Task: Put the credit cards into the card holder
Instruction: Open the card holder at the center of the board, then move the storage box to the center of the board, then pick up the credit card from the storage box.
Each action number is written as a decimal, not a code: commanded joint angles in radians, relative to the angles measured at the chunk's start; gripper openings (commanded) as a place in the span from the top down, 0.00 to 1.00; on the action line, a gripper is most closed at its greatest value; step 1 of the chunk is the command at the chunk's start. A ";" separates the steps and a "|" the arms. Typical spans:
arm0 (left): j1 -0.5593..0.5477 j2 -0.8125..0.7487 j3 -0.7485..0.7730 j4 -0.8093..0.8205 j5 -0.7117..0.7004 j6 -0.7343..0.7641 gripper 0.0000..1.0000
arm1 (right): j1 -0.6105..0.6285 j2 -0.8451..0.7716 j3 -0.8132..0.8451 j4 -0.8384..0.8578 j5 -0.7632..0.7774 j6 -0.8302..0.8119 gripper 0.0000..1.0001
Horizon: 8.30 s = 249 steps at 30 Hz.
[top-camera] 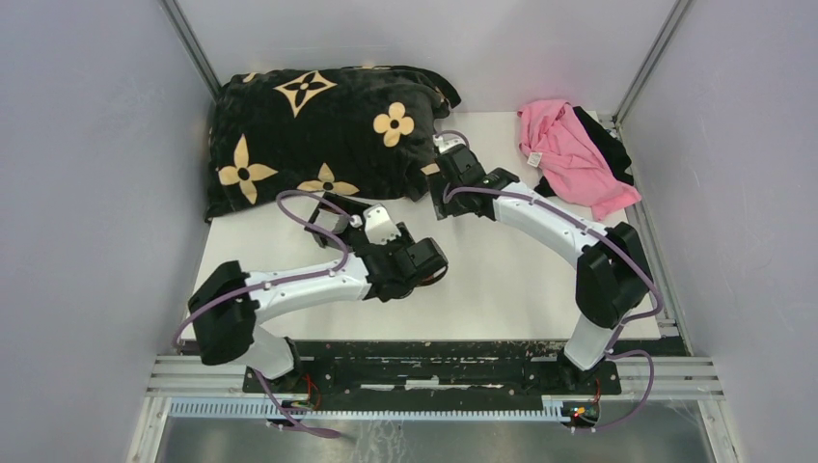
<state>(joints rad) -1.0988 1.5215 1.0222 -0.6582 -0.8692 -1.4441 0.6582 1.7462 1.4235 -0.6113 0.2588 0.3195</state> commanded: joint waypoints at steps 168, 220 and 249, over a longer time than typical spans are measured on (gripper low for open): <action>0.798 0.129 -0.147 0.570 0.638 0.357 0.58 | 0.029 0.705 0.972 -0.113 -0.624 -0.021 0.57; 0.769 0.147 -0.123 0.556 0.625 0.394 0.59 | 0.034 0.745 0.982 -0.135 -0.547 -0.029 0.40; 0.763 0.136 -0.158 0.592 0.665 0.414 0.62 | 0.065 0.673 0.975 -0.124 -0.577 0.041 0.68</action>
<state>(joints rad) -0.3233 1.6638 0.8627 -0.1249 -0.2249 -1.0645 0.6922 2.5050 2.3905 -0.7494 -0.2920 0.3405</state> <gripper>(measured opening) 0.381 0.327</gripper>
